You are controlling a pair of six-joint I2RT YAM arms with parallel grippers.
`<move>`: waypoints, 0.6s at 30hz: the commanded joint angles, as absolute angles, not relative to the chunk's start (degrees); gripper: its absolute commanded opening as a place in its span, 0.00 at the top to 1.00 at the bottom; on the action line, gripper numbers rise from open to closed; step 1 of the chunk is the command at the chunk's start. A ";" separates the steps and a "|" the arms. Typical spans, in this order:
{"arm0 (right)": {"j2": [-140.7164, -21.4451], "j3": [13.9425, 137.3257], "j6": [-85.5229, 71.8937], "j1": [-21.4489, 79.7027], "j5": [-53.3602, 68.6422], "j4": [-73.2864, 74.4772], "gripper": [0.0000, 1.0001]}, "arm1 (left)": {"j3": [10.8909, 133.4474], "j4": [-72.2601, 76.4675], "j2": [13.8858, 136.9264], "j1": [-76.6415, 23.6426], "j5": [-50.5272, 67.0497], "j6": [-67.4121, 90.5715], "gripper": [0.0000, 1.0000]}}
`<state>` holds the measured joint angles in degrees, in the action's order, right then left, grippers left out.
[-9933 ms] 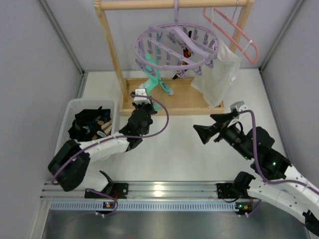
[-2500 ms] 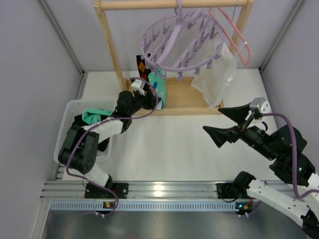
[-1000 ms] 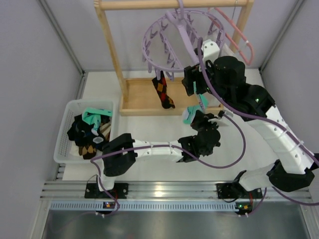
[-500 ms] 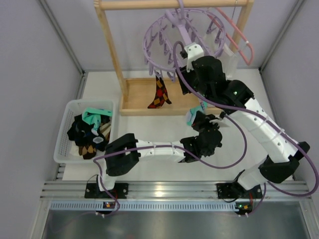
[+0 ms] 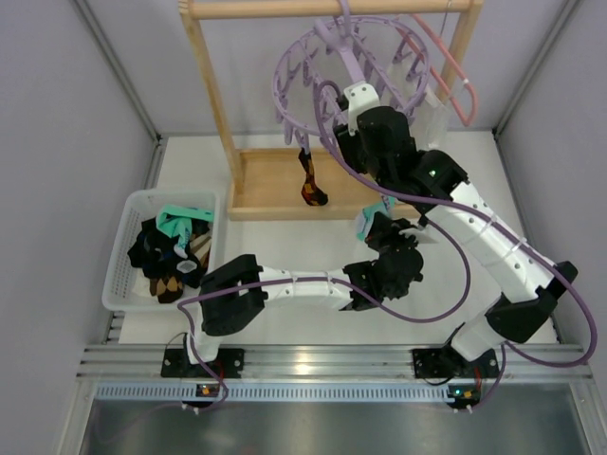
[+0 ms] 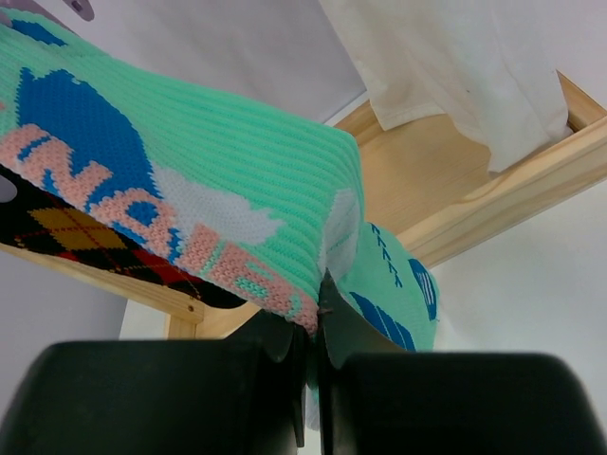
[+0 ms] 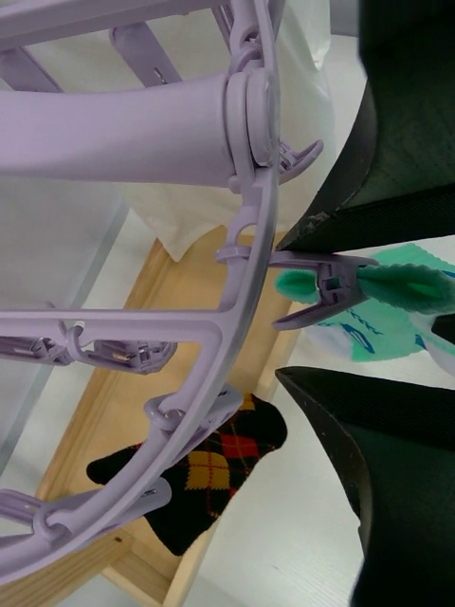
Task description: Remove the socks clipped to the hanger
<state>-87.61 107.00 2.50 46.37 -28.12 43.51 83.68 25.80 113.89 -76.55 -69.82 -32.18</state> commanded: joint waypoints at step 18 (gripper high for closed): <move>-87.98 106.88 1.85 46.85 -30.15 35.07 0.77 | 71.22 26.28 108.20 -76.12 -72.68 -21.98 1.00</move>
<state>-88.42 106.91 2.66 46.39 -31.18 39.35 75.68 25.41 112.97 -77.10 -70.11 -26.63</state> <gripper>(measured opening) 0.208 0.036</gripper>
